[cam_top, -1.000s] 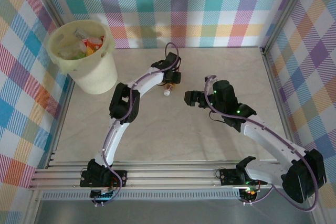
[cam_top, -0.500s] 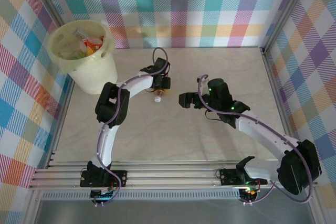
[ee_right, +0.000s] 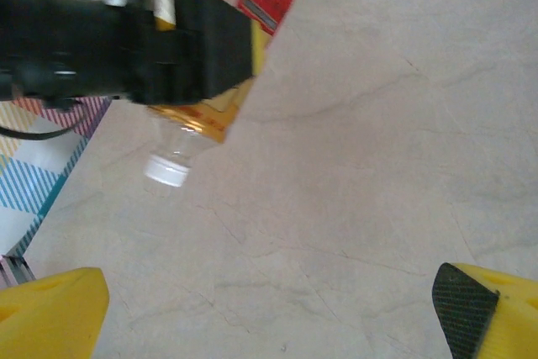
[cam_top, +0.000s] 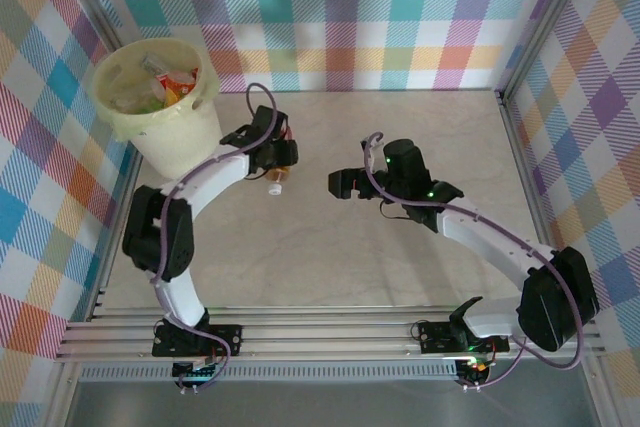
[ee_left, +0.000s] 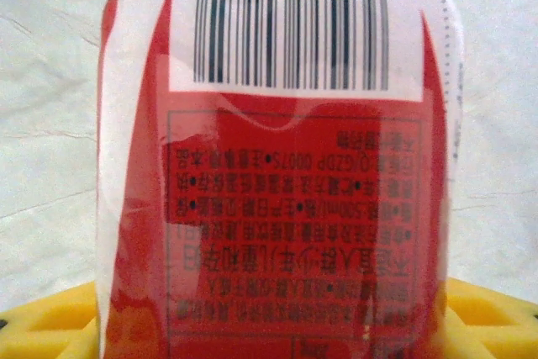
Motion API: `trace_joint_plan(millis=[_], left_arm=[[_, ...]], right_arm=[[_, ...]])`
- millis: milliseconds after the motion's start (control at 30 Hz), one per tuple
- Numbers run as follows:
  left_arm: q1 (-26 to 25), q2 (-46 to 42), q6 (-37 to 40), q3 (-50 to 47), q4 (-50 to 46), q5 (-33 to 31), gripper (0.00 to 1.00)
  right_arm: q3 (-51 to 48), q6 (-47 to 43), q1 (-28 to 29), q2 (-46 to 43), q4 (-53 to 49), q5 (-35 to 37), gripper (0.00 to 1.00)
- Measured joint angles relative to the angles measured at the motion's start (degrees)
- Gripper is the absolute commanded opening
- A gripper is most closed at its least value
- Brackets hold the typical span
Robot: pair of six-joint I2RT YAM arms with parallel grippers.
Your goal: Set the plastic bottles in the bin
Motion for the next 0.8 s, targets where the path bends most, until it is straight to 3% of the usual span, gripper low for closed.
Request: trace_joint_plan(millis=[200, 400, 633, 800], left_arm=[[3.37, -13.07, 0.98, 1.16, -4.83, -1.07, 0.40], [10.91, -19.06, 4.13, 11.13, -10.32, -4.22, 0.40], [21.88, -19.43, 6.36, 20.85, -12.09, -5.51, 0.40], [27.67, -14.27, 10.75, 28.02, -10.14, -5.22, 0.42]], right_arm=[[0.15, 0.02, 0.00, 1.25, 1.44, 0.85, 1.00], [0.48, 0.00, 0.00, 2.21, 1.46, 1.31, 1.00], [0.50, 0.26, 0.00, 2.21, 1.86, 2.12, 1.00], [0.50, 0.26, 0.00, 2.21, 1.86, 2.71, 1.00]])
